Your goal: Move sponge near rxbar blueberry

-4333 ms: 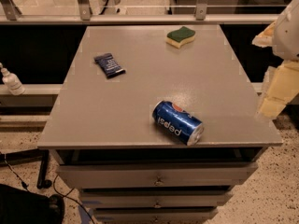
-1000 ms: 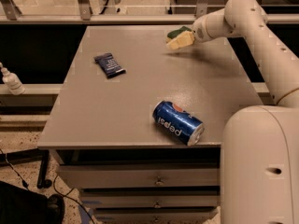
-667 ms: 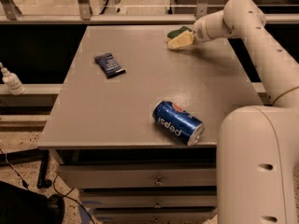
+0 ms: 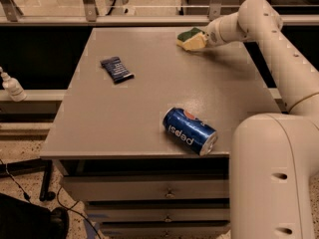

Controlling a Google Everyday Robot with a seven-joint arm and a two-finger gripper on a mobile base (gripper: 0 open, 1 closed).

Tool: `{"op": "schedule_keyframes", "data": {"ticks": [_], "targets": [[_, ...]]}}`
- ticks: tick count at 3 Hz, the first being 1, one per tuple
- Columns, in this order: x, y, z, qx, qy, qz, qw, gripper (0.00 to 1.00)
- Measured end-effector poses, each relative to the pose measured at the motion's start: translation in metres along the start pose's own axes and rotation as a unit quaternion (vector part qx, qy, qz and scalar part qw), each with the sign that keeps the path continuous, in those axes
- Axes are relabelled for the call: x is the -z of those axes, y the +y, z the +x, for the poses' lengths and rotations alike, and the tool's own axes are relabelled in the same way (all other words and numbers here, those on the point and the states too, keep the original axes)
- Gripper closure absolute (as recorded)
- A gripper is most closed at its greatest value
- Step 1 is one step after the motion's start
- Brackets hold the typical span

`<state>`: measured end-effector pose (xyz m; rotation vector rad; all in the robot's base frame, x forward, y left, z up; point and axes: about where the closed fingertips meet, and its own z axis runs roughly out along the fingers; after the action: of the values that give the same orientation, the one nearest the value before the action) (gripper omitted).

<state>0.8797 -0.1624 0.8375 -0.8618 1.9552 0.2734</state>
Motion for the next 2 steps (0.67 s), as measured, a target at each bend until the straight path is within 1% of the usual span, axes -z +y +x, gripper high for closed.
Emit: {"op": "schedule_keyframes", "data": {"ticks": [1, 2], "targets": [[0.013, 0.007, -0.011, 0.019, -0.003, -0.014, 0.9997, 0.87], [0.035, 0.036, -0.028, 0.046, -0.009, -0.061, 0.9970, 1.00]]}}
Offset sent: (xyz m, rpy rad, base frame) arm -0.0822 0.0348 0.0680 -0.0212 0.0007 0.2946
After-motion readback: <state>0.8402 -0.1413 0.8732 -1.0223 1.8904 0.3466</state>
